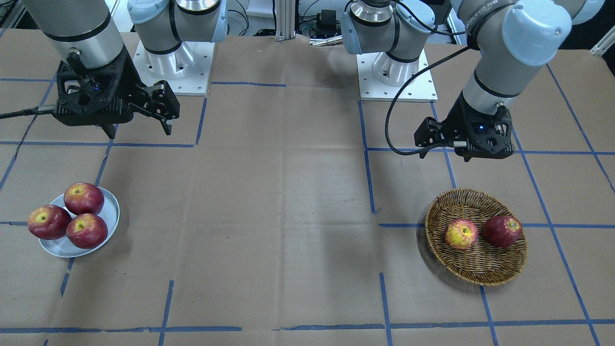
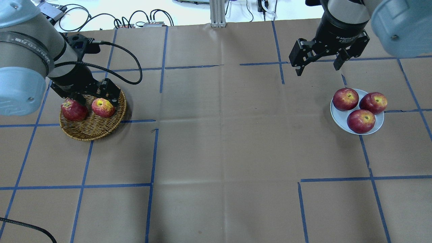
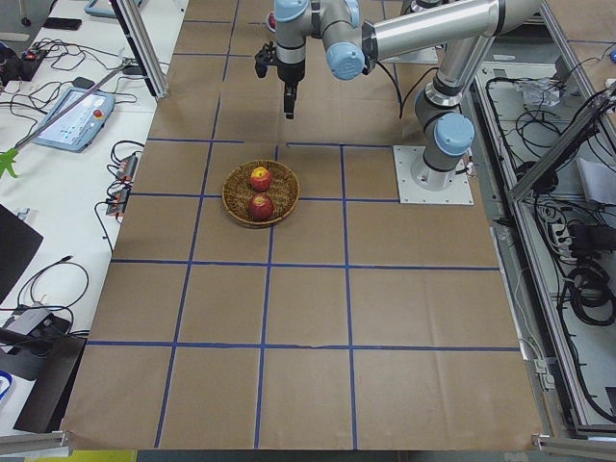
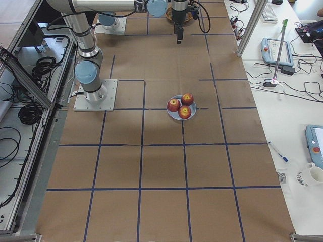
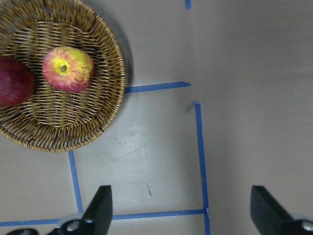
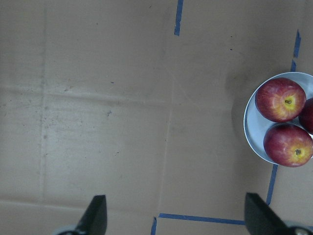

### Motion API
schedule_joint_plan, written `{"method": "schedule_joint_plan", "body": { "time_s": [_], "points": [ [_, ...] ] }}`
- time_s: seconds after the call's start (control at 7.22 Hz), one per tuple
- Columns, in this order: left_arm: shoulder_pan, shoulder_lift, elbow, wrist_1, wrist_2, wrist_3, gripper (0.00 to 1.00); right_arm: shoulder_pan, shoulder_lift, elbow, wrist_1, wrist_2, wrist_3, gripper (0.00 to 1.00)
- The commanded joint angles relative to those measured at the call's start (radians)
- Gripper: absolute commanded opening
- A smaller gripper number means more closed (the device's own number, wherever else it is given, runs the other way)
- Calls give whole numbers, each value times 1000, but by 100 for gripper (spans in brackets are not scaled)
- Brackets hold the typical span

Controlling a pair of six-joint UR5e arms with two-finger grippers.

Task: Transfer apple from basket to plate
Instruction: 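Lower the left gripper onto the yellow-red apple in the basket and grasp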

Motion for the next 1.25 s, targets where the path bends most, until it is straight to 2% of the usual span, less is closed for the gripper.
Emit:
{"method": "schedule_joint_plan", "body": {
  "time_s": [0.0, 0.28, 0.55, 1.11],
  "points": [
    [69, -85, -3, 127, 1, 62, 99, -1, -2, 1, 0, 0, 0, 100],
    [89, -168, 2, 151, 3, 84, 99, -1, -2, 1, 0, 0, 0, 100],
    [94, -220, -3, 261, 3, 114, 99, 1, -2, 3, 0, 0, 0, 100],
    [154, -331, -4, 361, 0, 223, 99, 1, -2, 3, 2, -2, 0, 100]
  ]
}}
